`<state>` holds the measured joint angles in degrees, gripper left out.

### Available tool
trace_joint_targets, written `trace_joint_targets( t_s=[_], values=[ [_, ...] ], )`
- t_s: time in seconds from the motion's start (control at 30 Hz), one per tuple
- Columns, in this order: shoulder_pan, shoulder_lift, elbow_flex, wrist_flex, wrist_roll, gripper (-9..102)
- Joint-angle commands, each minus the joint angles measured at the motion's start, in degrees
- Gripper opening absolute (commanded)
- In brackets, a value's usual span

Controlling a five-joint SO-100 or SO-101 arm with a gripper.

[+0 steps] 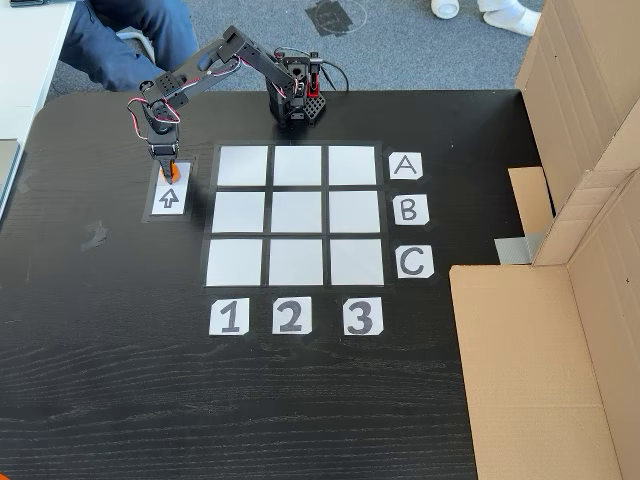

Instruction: Pick up the round, orange token and place it in the grid on square A1.

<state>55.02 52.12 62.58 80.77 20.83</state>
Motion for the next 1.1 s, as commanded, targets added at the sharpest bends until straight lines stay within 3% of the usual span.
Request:
trace_joint_targets(
  t_s=[0.0,0.3,0.6,1.07],
  values=[
    [0.35,0.35,-1.93,-0.53,0.26,21],
    [0.44,0.35,-2.11,-0.79,0.26,10],
    [0.44,3.08,-2.72,-0.09,0.26,8],
    [1.14,26.63,2.99,7.82,-0.09,8]
  ],
)
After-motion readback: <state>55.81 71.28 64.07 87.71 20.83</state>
